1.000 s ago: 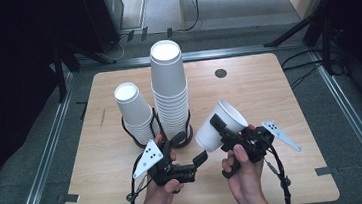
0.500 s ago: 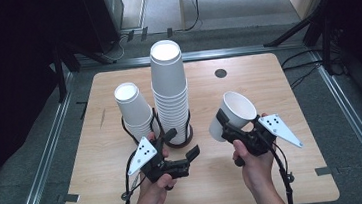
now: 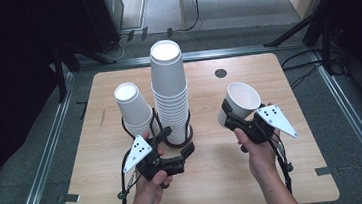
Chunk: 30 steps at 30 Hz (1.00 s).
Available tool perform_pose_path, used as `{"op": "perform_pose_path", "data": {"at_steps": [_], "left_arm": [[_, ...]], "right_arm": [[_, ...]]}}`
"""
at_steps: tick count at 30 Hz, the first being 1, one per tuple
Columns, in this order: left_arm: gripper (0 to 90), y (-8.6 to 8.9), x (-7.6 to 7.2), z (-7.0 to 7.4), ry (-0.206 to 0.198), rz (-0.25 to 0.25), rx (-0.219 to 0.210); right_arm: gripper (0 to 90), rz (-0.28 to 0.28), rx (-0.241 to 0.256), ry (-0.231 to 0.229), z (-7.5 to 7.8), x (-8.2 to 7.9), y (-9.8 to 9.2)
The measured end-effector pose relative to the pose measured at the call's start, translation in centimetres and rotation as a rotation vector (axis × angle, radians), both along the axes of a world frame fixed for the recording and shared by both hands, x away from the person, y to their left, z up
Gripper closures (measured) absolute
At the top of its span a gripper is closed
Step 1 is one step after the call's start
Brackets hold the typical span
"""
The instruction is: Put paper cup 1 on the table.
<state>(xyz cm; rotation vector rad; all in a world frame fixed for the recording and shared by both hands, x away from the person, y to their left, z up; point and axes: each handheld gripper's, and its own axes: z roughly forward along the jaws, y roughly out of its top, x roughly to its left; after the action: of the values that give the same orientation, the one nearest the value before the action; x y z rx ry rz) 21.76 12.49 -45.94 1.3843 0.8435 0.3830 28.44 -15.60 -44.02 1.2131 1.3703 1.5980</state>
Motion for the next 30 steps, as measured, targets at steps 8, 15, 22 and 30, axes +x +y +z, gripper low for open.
{"op": "perform_pose_path", "data": {"at_steps": [8,15,22,30], "left_arm": [[7.7,0.2,0.2,-0.1,0.011,0.017,0.014],[7.7,0.5,0.3,-0.1,0.017,0.035,0.022],[7.7,0.9,0.4,0.0,0.020,0.048,0.026],[7.7,1.1,0.6,0.0,0.032,0.060,0.021]], "right_arm": [[12.9,-0.047,-0.094,-0.007,-1.0,2.1,-0.5],[12.8,-0.066,-0.132,-0.002,-2.1,3.9,-1.0],[12.7,-0.076,-0.138,0.016,-3.7,6.2,-1.5],[12.7,-0.098,-0.231,0.024,-5.5,8.6,-1.4]]}}
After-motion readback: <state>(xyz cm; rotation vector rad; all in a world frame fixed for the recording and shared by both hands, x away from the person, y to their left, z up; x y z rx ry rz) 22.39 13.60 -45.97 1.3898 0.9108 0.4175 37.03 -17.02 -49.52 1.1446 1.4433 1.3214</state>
